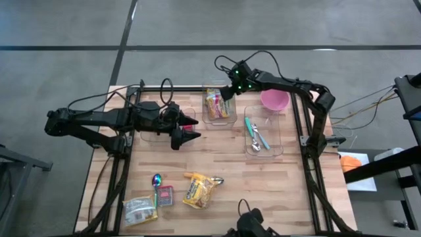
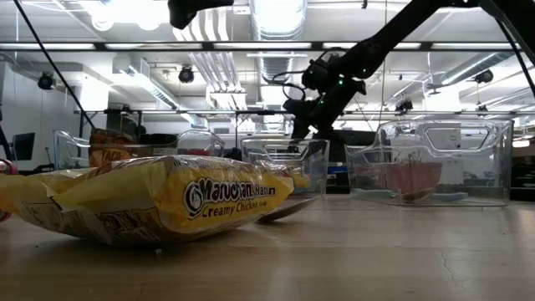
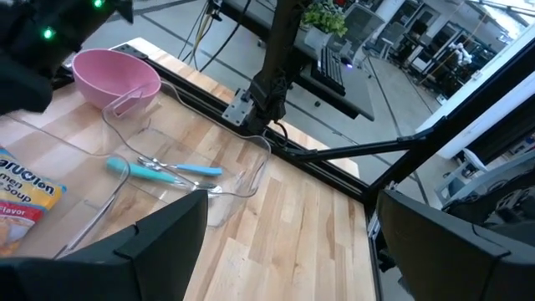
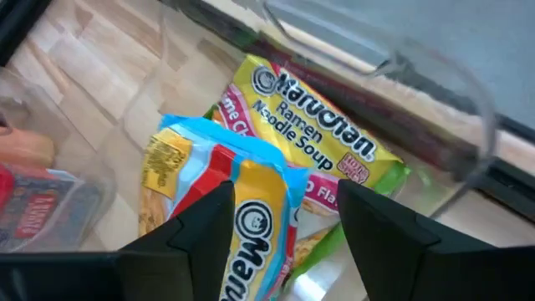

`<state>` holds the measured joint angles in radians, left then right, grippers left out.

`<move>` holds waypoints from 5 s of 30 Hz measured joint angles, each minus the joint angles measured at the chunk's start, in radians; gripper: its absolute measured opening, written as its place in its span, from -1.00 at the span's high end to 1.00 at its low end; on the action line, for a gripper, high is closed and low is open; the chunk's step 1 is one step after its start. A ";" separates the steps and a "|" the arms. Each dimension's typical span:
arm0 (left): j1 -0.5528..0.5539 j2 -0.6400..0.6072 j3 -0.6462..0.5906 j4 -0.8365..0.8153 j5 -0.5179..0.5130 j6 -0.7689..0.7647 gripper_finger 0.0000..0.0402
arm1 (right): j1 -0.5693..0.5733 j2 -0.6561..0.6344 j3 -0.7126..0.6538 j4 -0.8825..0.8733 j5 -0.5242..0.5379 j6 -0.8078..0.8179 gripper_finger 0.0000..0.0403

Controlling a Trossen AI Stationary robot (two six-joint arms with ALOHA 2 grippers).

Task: Pick & Place Food Item
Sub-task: Put the right yellow noodle pack into the middle transparent bin

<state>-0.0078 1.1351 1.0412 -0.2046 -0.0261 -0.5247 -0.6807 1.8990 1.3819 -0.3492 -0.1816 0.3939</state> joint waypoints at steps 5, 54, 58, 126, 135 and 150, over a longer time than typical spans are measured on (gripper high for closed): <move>0.000 0.000 0.000 -0.010 0.000 0.000 -0.77 | 0.005 -0.037 0.000 -0.021 -0.004 -0.006 -0.03; -0.086 -0.001 0.000 -0.422 0.109 0.111 -0.77 | 0.902 -0.263 -0.125 -0.159 0.316 0.452 -0.03; -0.095 -0.001 0.000 -0.436 0.109 0.134 -0.77 | 0.956 -0.139 -0.076 -0.126 0.354 0.471 -0.03; -0.305 0.572 -0.190 -0.177 -0.013 0.398 -0.55 | 1.096 -0.308 -0.015 -0.282 0.719 0.653 -0.03; -0.306 0.616 -0.192 -0.106 0.018 0.441 0.15 | 1.096 -0.307 -0.015 -0.292 0.718 0.652 -0.03; -0.307 0.622 -0.192 -0.099 0.037 0.446 0.71 | 1.111 -0.307 -0.015 -0.302 0.716 0.655 -0.03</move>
<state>-0.3145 1.7568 0.8494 -0.3038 0.0107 -0.0784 0.4298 1.5917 1.3666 -0.6511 0.5346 1.0484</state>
